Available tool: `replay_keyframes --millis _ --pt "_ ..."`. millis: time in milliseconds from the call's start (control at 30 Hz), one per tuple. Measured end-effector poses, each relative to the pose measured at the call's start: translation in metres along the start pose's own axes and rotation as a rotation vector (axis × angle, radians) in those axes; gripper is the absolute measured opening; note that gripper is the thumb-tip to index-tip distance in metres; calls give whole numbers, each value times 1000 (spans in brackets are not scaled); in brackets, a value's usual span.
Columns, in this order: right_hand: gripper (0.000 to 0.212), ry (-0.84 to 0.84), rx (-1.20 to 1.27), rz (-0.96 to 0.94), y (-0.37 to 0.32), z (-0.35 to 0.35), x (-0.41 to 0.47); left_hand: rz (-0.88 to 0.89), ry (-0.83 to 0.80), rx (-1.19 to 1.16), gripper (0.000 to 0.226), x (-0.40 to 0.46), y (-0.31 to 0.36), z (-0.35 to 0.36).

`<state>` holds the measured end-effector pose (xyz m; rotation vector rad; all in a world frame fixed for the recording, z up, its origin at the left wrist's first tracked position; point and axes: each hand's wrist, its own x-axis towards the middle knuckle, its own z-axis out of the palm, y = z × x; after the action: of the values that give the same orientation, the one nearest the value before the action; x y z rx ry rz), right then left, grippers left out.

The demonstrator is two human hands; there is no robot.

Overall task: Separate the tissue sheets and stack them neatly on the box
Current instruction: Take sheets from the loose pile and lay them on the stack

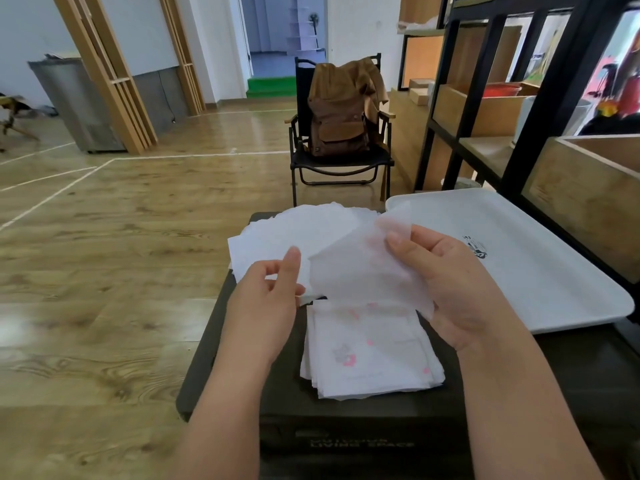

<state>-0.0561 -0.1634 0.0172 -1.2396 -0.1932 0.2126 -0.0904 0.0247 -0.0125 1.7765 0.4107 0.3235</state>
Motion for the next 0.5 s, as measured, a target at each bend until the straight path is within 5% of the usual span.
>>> replay_keyframes --millis 200,500 --pt "29 -49 -16 -25 0 0 0 126 -226 -301 46 -3 9 1" --pt "64 -48 -164 -139 1 -1 2 293 -171 -433 31 -1 9 -8"
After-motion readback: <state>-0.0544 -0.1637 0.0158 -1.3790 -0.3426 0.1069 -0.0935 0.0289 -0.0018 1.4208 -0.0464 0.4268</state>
